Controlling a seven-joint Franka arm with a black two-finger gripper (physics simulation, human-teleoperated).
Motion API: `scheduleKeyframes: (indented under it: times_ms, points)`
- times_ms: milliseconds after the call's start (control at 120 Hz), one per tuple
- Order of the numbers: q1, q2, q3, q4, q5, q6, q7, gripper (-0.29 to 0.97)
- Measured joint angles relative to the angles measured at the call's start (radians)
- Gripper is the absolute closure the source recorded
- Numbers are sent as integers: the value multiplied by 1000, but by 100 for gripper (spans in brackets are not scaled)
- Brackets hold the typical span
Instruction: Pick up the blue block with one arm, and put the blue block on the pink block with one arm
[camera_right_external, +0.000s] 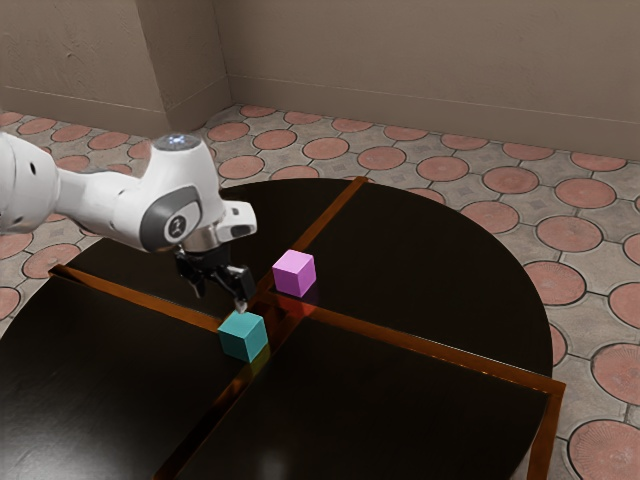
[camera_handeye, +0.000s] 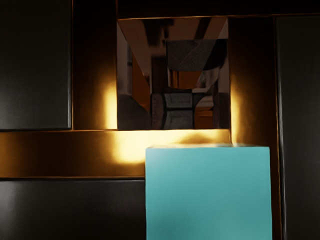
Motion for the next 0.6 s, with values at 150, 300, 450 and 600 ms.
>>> scheduleKeyframes:
  times_ms: [150, 300, 450, 600]
  points:
    - [1, 23, -5, -1, 1, 36, 6, 0]
    - [1, 26, -14, -5, 1, 53, 11, 0]
    - [0, 49, -21, -5, 1, 68, 13, 0]
    - [0, 78, -28, -2, 1, 79, 15, 0]
